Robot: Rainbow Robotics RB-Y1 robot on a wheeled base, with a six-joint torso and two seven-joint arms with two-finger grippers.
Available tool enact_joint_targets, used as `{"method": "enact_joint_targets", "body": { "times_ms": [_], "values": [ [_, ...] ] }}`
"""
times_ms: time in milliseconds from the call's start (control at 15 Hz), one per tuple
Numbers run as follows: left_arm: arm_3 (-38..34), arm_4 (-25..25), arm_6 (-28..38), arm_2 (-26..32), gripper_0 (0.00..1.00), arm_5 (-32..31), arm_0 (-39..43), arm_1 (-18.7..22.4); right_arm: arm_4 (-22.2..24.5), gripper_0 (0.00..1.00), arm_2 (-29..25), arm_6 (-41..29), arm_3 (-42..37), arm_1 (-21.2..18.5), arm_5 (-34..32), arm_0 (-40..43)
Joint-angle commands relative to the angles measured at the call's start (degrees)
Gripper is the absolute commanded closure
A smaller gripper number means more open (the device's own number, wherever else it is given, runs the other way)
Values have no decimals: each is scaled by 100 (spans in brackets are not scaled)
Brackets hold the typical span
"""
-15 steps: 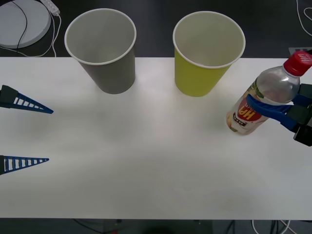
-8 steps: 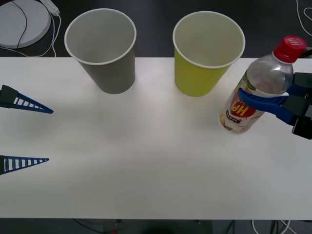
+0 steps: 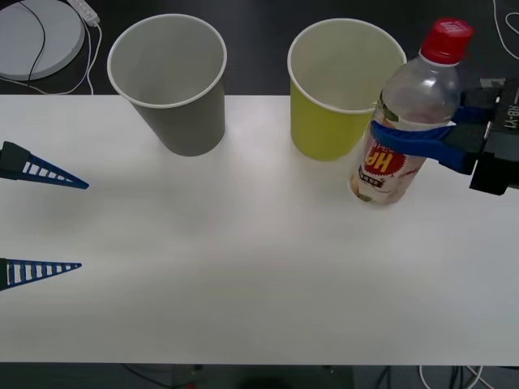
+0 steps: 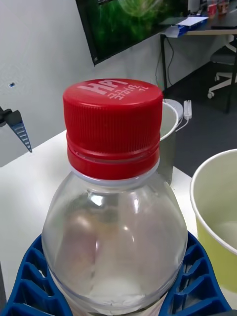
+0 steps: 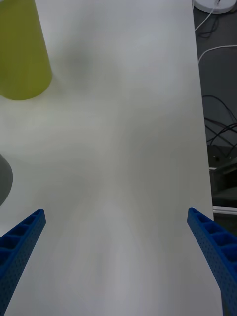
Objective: Put the can into the green bin and the plastic bottle into the gray bin
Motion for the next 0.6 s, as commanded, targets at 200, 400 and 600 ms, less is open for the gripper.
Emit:
{"method": "enact_joint_targets", "body": {
  "times_ms": [200, 400, 600],
  "values": [
    [0, 0, 0, 0, 0, 0, 0, 0, 667, 100, 680, -900, 249, 0, -269, -1089],
    [0, 0, 0, 0, 0, 0, 0, 0, 667, 100, 1181, -900, 750, 0, -647, -1923],
    [0, 0, 0, 0, 0, 0, 0, 0, 658, 100, 1787, -900, 1172, 0, -665, -2697]
  ]
}}
